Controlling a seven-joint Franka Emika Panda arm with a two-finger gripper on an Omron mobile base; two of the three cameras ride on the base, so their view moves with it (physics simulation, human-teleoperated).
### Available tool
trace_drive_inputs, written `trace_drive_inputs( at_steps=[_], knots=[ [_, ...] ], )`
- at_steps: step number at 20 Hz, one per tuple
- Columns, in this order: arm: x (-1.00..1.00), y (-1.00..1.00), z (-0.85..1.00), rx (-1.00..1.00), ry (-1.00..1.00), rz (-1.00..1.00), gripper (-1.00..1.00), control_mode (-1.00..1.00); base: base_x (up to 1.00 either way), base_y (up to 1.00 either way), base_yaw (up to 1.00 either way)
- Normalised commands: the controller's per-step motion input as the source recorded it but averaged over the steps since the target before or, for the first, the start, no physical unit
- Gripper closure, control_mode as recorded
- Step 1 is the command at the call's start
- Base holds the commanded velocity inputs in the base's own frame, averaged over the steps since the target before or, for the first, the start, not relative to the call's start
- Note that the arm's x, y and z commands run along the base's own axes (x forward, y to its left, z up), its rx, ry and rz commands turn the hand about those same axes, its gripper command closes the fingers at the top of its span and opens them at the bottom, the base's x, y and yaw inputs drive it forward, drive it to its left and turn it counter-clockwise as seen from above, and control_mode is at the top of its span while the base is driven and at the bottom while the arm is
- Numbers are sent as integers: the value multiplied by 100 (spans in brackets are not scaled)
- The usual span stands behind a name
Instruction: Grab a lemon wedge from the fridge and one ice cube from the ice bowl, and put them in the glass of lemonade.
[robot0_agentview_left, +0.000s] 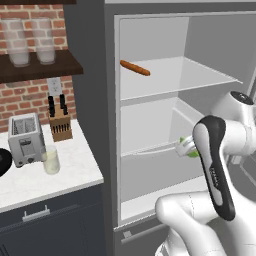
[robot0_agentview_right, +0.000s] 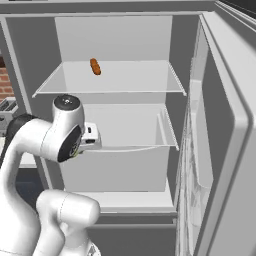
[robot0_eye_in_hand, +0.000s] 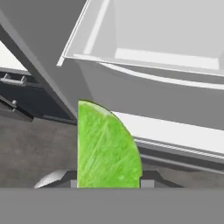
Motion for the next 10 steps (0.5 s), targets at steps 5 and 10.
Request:
trace_drive_inputs(
  at_steps=[5,10],
  knots=[
    [-74,5,2,0,-2,-8,100,-100,0,0,0],
    [-9,0,0,0,-2,0,100,-100,0,0,0]
  ],
)
